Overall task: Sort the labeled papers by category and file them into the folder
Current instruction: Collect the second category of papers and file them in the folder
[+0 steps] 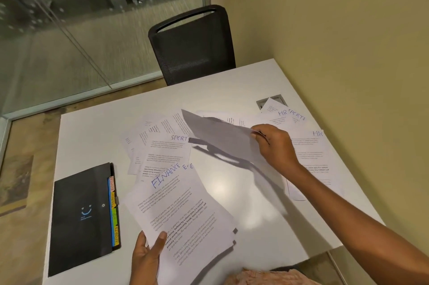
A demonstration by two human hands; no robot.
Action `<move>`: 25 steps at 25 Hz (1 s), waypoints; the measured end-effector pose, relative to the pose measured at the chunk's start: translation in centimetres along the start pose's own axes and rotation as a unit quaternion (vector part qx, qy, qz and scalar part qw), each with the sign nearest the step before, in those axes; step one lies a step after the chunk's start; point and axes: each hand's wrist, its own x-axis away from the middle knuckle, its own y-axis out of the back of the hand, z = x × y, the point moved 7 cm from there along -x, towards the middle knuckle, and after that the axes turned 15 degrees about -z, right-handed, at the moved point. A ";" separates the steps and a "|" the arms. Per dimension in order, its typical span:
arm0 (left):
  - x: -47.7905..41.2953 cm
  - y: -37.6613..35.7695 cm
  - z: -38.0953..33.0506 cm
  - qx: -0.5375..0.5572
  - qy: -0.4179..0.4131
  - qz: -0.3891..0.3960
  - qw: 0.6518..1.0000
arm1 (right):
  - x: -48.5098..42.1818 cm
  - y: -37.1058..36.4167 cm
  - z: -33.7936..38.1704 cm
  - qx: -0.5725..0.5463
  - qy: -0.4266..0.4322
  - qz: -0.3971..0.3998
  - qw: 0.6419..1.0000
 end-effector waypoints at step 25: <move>-0.2 0.8 -0.1 -0.013 -0.034 -0.017 0.999 | 8.4 3.4 -3.6 0.073 0.191 -0.030 0.978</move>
